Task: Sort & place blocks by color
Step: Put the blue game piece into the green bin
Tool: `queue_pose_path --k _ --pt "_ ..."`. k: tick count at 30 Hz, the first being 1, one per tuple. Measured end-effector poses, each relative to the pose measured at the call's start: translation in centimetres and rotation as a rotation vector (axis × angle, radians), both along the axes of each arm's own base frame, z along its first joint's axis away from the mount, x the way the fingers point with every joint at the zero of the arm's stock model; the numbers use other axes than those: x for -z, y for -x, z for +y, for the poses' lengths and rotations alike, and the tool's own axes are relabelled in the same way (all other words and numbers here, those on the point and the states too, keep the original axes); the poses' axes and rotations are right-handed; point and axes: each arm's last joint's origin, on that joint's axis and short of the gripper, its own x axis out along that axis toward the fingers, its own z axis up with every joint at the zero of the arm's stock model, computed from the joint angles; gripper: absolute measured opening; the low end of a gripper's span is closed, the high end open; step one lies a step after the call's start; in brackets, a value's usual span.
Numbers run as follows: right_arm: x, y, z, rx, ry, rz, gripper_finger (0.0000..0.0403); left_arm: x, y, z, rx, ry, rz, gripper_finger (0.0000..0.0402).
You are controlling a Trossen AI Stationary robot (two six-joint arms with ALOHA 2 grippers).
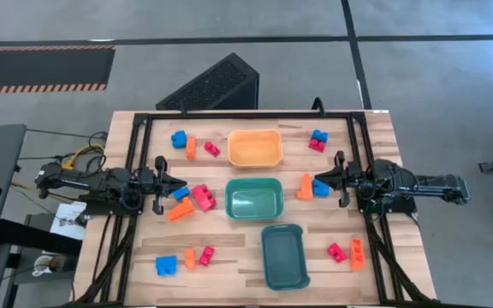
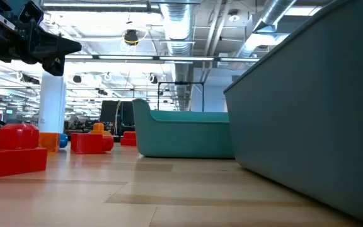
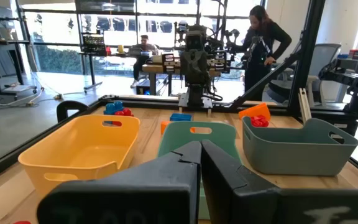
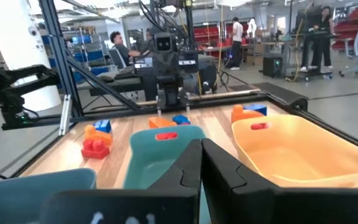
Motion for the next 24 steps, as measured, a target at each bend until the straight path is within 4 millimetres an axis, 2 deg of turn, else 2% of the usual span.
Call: queue_pose_path --k 2,10,18,24 --pt "-0.2 0.0 0.0 0.001 0.001 -0.011 0.0033 0.0 0.0 0.0 0.0 0.0 0.0 0.0" --pt "-2.5 0.5 0.0 -0.009 -0.049 -0.259 0.0033 0.0 0.0 0.0 0.0 0.0 0.0 0.0" --pt "-3.2 0.7 0.0 -0.04 -0.185 -0.335 0.0033 0.0 0.0 0.0 0.0 0.0 0.0 0.0" --pt "-3.7 0.9 0.0 -0.045 -0.185 -0.39 0.0033 0.0 0.0 0.0 0.0 0.0 0.0 0.0"
